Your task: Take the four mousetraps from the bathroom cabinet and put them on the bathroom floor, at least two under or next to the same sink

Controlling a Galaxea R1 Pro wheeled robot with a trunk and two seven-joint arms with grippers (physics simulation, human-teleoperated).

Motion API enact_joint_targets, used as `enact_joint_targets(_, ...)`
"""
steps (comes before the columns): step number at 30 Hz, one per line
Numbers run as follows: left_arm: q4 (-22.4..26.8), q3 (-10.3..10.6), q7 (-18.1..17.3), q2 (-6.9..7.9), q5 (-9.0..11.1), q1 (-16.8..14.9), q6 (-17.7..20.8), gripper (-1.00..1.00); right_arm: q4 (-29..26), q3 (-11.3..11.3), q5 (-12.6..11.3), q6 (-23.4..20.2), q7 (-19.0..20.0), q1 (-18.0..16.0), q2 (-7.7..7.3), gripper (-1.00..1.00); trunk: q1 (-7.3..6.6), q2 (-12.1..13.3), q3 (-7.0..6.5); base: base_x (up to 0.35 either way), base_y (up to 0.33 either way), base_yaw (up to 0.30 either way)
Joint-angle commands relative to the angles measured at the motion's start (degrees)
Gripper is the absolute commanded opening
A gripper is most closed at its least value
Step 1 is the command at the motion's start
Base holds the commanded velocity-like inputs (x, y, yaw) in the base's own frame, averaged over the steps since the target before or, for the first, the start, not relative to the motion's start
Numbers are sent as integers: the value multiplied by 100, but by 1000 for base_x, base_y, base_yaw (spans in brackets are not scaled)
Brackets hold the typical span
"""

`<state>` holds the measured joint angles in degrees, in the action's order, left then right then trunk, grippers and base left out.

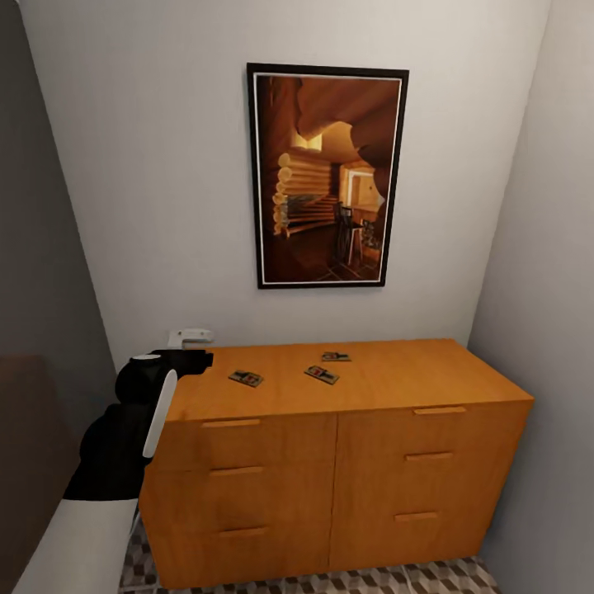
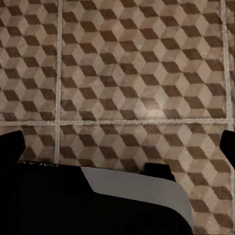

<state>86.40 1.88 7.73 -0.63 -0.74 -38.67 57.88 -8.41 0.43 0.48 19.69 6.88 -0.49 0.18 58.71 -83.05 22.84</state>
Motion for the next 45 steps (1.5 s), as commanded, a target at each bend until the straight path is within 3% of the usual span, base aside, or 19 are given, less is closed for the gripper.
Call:
enact_joint_targets(1, 4, 5, 18, 2, -2, 2, 23, 100, 159, 1, 4, 24, 16, -4, -14, 100, 2, -3, 7, 108, 36, 0)
enact_joint_targets(30, 42, 14, 10, -15, 12, 77, 30, 100, 713, -1, -20, 19, 49, -4, -16, 100, 2, -3, 7, 23, 5, 0)
enact_joint_targets(45, 43, 14, 10, -8, 12, 83, 30, 100, 726, -6, -22, -20, 50, -4, -22, 100, 2, -3, 7, 180, 138, 0)
